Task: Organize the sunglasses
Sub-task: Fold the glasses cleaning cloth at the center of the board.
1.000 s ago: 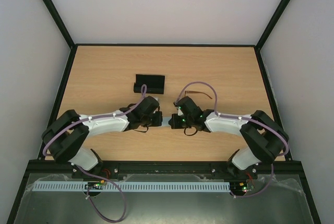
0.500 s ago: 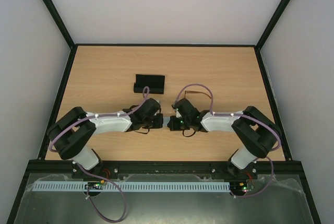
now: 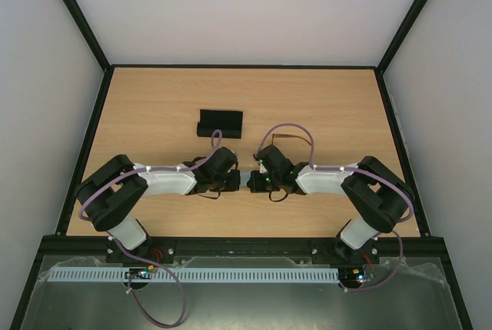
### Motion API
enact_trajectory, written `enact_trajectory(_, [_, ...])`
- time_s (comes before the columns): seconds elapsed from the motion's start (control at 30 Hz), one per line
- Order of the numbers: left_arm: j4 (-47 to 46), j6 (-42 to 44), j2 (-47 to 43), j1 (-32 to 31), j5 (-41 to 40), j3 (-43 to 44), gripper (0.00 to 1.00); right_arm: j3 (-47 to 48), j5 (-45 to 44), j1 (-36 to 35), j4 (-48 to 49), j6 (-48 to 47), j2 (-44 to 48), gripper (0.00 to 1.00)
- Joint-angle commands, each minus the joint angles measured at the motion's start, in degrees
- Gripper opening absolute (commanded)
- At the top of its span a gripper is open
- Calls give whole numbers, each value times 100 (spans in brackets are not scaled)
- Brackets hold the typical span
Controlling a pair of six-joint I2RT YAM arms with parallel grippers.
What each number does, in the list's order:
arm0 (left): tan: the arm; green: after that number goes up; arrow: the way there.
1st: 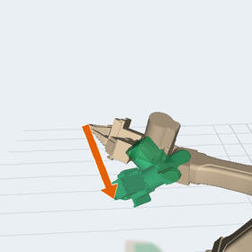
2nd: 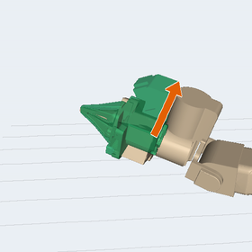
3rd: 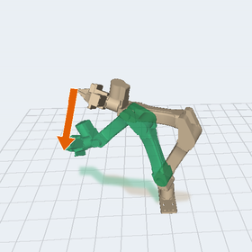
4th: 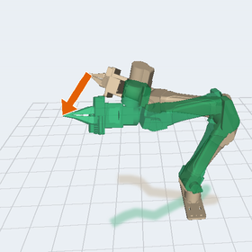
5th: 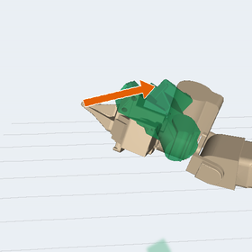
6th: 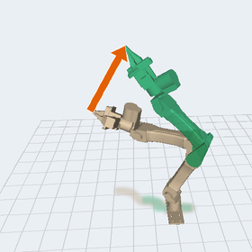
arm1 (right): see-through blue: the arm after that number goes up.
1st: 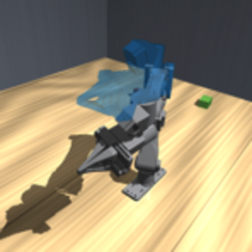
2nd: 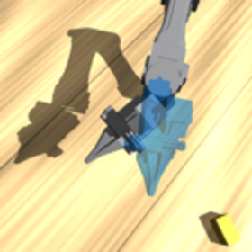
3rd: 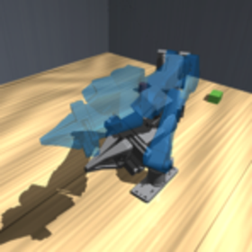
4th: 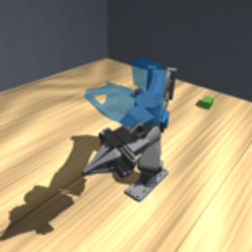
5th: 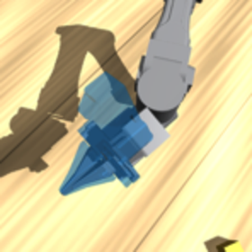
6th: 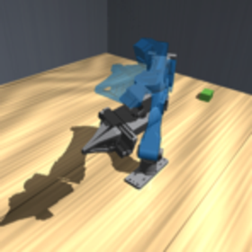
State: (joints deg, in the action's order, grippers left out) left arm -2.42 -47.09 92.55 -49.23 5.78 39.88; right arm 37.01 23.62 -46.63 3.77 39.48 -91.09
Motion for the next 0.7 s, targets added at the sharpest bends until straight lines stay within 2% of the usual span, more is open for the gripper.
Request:
enact_trajectory(0.0, [224, -11, -265, -26, -138, 42, 2, 52, -146, -39, -49, -70, 250, 1])
enact_trajectory(0.23, [456, -27, -734, -37, -173, 113, 2, 130, -61, -40, -100, -54, 482, 1])
enact_trajectory(0.67, [345, -142, -698, -51, -216, -141, 2, 178, 254, -103, 274, 66, 10, 1])
